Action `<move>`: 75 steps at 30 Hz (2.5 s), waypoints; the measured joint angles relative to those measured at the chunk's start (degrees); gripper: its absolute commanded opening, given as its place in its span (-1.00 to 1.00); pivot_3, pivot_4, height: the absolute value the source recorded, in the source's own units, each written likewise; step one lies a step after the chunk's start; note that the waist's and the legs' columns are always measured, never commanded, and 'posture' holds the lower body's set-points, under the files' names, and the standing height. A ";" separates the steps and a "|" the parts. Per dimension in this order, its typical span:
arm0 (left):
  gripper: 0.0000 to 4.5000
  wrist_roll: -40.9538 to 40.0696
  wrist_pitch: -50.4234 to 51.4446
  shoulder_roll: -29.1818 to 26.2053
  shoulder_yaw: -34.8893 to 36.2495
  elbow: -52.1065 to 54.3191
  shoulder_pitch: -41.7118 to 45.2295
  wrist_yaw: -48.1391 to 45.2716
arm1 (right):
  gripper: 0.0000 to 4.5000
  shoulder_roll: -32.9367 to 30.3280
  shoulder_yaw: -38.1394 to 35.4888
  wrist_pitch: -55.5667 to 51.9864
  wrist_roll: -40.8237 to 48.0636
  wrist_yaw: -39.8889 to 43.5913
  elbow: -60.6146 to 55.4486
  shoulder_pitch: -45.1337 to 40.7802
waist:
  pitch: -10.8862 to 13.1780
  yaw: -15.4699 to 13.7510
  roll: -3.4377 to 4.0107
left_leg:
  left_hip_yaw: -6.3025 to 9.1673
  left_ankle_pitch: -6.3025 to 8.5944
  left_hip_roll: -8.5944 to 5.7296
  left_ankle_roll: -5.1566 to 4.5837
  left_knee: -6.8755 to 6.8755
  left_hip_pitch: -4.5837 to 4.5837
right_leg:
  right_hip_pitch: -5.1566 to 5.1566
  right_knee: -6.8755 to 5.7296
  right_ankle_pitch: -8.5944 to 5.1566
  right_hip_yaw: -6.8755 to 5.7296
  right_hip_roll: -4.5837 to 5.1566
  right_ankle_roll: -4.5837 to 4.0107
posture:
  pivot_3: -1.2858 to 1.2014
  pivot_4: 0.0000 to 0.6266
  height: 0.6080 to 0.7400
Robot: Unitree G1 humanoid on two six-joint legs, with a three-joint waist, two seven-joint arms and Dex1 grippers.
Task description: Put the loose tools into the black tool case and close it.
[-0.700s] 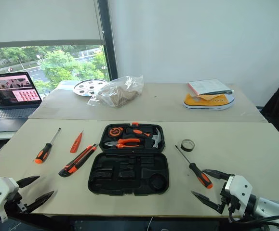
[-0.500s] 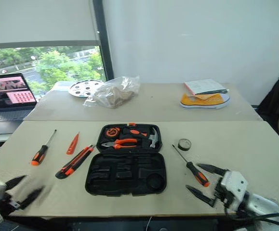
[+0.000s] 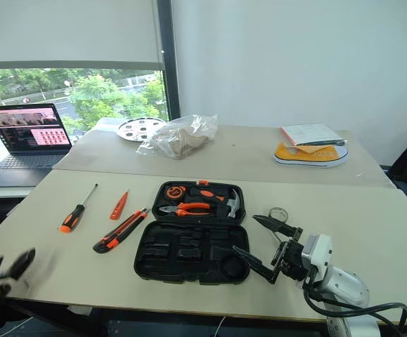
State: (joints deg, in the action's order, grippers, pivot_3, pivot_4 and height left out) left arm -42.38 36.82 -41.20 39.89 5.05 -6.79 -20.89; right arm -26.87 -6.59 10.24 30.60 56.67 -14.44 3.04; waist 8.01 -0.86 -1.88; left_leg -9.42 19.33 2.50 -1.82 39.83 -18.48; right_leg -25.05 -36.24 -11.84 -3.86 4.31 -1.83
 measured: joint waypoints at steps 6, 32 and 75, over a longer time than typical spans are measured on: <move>0.98 4.73 12.72 -8.29 -12.91 -15.94 19.35 0.08 | 1.00 -0.06 1.78 -1.81 -0.13 -0.14 0.05 -1.23 | 0.05 1.02 0.10 | -0.22 -0.17 -0.04 0.07 -0.09 0.02 | -0.19 -0.21 -0.08 0.02 -0.39 -0.06 | 0.03 -0.52 1.00; -0.61 13.83 -18.32 -9.60 -26.47 -18.98 30.99 -45.34 | 1.00 -3.63 -3.45 -2.55 0.04 -0.31 -1.47 4.81 | 0.10 0.04 -0.13 | -0.26 0.02 0.27 0.83 -0.02 0.04 | -0.50 -0.87 -0.85 0.06 -0.81 -0.67 | 0.03 -0.52 1.00; 0.17 47.34 -34.74 6.23 -59.48 -24.54 48.47 -50.14 | 1.00 -2.55 -5.05 -2.75 0.01 -3.00 -7.55 13.53 | 0.10 -0.56 -0.07 | 0.07 0.29 0.07 0.00 0.47 0.10 | -0.03 -0.80 -0.84 1.03 -0.84 -0.19 | 0.03 -0.52 1.00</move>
State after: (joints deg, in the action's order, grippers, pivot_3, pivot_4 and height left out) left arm 4.96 2.08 -34.98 -19.59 -19.49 41.69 -71.03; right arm -29.42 -11.65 7.49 30.61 53.67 -21.99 16.57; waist 8.11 -1.43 -1.95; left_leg -9.35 19.61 2.57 -1.81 40.30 -18.38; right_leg -25.07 -37.04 -12.68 -2.83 3.48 -2.02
